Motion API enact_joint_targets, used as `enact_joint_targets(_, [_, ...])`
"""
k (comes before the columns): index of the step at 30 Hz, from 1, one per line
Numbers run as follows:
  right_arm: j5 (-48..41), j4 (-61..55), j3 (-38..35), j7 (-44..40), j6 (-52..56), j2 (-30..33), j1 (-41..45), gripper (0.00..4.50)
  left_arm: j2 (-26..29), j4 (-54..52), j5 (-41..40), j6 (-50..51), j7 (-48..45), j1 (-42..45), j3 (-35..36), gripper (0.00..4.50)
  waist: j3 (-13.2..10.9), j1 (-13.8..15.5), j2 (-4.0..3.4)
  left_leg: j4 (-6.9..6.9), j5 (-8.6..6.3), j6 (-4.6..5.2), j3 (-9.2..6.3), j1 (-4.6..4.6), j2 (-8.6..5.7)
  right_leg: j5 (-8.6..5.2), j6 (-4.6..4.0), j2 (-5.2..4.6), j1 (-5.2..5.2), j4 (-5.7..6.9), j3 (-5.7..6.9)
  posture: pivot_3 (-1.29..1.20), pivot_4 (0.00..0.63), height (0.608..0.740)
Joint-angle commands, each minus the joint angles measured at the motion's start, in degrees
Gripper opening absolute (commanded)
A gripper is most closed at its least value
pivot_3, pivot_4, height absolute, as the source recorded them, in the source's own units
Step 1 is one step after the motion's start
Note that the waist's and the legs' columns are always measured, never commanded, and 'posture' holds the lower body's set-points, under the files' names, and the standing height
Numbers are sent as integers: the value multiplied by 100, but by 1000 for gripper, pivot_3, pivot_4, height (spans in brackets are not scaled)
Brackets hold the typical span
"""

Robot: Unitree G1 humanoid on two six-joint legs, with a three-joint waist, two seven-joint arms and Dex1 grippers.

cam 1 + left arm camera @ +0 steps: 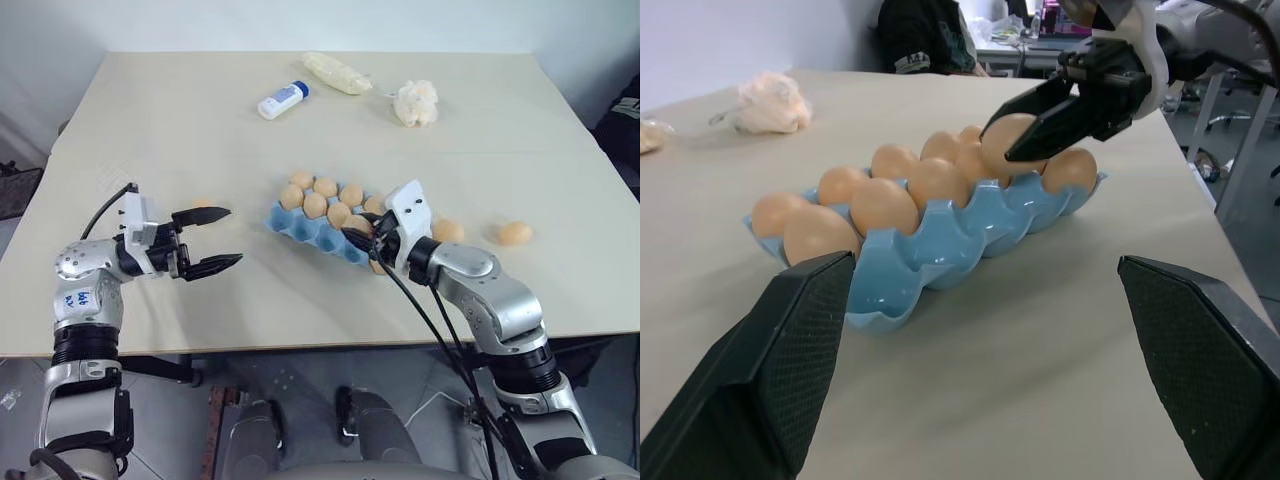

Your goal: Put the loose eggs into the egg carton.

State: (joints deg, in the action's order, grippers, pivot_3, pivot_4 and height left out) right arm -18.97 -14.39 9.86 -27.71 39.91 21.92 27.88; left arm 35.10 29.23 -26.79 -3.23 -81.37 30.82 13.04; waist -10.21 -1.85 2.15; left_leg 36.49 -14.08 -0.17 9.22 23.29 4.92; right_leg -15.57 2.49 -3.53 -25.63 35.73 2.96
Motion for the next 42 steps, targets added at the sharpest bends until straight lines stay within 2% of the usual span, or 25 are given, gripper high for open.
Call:
enact_joint_targets(1, [-2, -213, 60, -159, -41, -16, 39, 1490, 104, -132, -111, -108, -32, -16, 134, 4500, 0, 1, 0, 0, 0, 0, 0, 0, 0, 0, 0, -1, 0, 0, 0, 0, 150, 740])
enact_joint_targets(9, [3, -302, -191, -153, 3, 157, -62, 4248, 99, -107, -116, -141, -9, 20, 141, 4500, 0, -2, 0, -2, 0, -1, 1, 0, 0, 0, 0, 0, 0, -1, -1, 0, 150, 740])
enact_joint_targets(10, [-10, -325, -217, -159, 14, 187, -69, 4484, 99, -99, -117, -141, -12, 31, 140, 4500, 0, 0, 0, -3, 0, -1, 1, 0, 0, 0, 0, 0, 0, -1, -1, 0, 150, 740])
enact_joint_targets(18, [-317, -859, -666, -357, 232, 526, -195, 4484, 42, 11, -90, -172, -55, 151, 77, 4500, 0, 3, 0, -9, 0, -1, 0, -1, 0, 0, -1, 1, 0, -6, 0, 0, 150, 740])
enact_joint_targets(23, [-954, -1383, -1667, -397, 507, 791, -506, 4484, 17, 98, -89, -204, -131, 173, 48, 4500, 0, 25, 0, -14, -1, -2, 0, 0, -3, 0, 0, 1, 1, -15, 0, 0, 150, 740])
enact_joint_targets(26, [-1380, -1789, -2525, -603, 498, 1069, -1127, 4484, -2, 218, -46, -254, -211, 215, 3, 4500, 1, 46, 1, -17, -1, -2, -1, 0, -4, 1, 1, 0, 2, -19, 2, 0, 150, 740])
enact_joint_targets(31, [-1424, -1964, -3718, -1204, -2, 1634, -2751, 4484, -27, 608, 32, -401, -296, 408, -48, 4500, 1, 74, 2, -27, -2, -1, -4, 0, -11, -1, 5, 2, 7, -33, 8, 0, 150, 740])
enact_joint_targets(36, [-1415, -1784, -4479, -1630, -577, 1620, -3951, 4484, -84, 909, 81, -520, -351, 565, -95, 4500, 1, 20, 3, -21, 0, 0, -5, -7, -9, 0, 11, 10, 13, -27, 7, 0, 150, 740])
enact_joint_targets(42, [-1413, -1443, -4873, -1833, -1143, 1554, -4561, 4484, -117, 1114, 100, -593, -428, 687, -126, 4500, 1, 18, 3, -16, 4, -2, -5, -16, -12, 1, 13, 15, 16, -24, -1, 0, 150, 740])
